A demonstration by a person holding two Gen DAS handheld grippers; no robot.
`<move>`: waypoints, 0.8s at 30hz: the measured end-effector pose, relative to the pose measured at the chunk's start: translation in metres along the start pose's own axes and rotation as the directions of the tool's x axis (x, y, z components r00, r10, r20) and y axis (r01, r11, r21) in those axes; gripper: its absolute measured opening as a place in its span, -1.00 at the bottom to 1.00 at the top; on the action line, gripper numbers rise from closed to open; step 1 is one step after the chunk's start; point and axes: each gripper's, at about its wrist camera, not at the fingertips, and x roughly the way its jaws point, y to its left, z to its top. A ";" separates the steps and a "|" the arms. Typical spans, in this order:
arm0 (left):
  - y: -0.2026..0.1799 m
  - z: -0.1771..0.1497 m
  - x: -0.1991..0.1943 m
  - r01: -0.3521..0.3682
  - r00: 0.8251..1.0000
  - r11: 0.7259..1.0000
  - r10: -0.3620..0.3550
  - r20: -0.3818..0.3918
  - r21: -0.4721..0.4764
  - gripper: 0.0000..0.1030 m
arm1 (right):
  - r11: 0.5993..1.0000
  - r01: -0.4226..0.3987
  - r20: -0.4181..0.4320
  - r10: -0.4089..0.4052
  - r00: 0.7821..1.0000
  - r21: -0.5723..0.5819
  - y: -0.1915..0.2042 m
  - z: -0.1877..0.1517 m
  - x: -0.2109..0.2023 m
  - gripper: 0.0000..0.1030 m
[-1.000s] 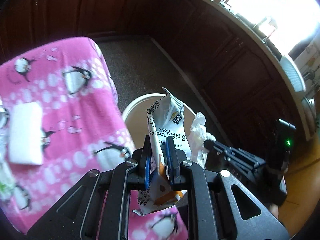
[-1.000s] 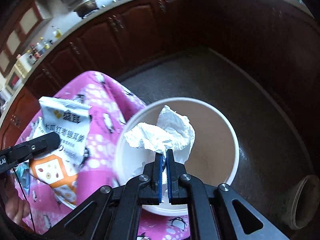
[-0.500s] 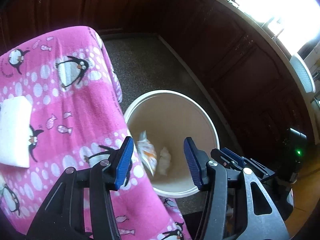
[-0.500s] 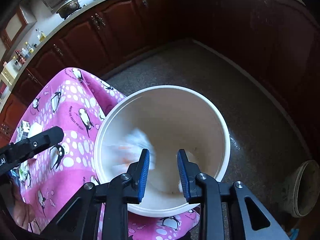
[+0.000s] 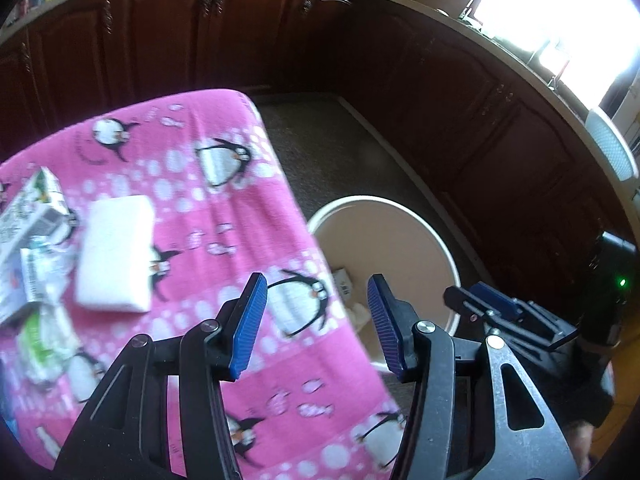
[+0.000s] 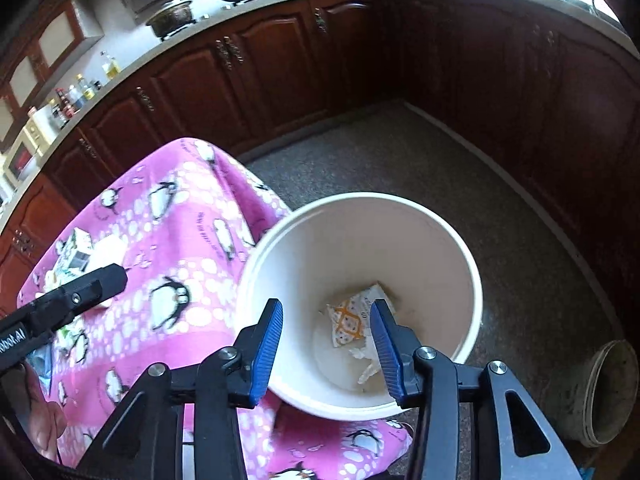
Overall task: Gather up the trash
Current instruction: 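Open right tool dropping tissue into bucket while left tool drops snack bag, then move both open tools back over the table trash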
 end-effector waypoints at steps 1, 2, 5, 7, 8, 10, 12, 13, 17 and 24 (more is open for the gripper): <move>0.003 0.000 -0.004 -0.008 1.000 1.000 0.008 0.003 0.001 -0.01 | 1.000 -0.005 0.003 0.005 1.000 -0.006 0.005 0.000 -0.002 -0.16; 0.007 -0.002 -0.009 -0.017 1.000 1.000 0.017 0.008 0.002 -0.01 | 1.000 -0.009 0.005 0.009 1.000 -0.013 0.010 0.000 -0.005 -0.16; 0.021 -0.011 -0.023 -0.039 0.999 0.999 0.039 0.028 0.004 -0.01 | 0.999 -0.027 0.010 0.028 1.000 -0.042 0.026 0.000 -0.012 -0.15; 0.031 -0.018 -0.035 -0.054 0.998 0.999 0.054 0.033 0.000 -0.01 | 0.998 -0.038 0.014 0.039 0.999 -0.054 0.038 0.000 -0.017 -0.14; 0.036 -0.020 -0.040 -0.054 0.998 0.999 0.054 0.037 -0.006 -0.01 | 0.997 -0.046 0.016 0.047 0.999 -0.058 0.043 0.000 -0.020 -0.13; 0.045 -0.026 -0.052 -0.057 0.997 0.998 0.058 0.046 -0.018 0.08 | 0.994 -0.070 0.019 0.072 0.997 -0.078 0.056 0.000 -0.025 -0.04; 0.053 -0.035 -0.062 -0.061 0.997 0.998 0.063 0.054 -0.023 0.12 | 0.991 -0.081 0.030 0.084 0.996 -0.102 0.070 0.000 -0.029 0.10; 0.058 -0.037 -0.068 -0.064 0.996 0.998 0.066 0.056 -0.028 0.14 | 0.990 -0.085 0.036 0.090 0.995 -0.114 0.076 0.000 -0.031 0.16; 0.082 -0.045 -0.092 -0.068 0.996 0.996 0.072 0.059 -0.059 0.15 | 0.977 -0.134 0.030 0.140 0.990 -0.164 0.106 -0.002 -0.038 0.16; 0.146 -0.063 -0.143 -0.108 0.987 0.984 0.123 0.099 -0.144 0.35 | 0.942 -0.232 -0.035 0.231 0.972 -0.242 0.160 -0.011 -0.029 0.31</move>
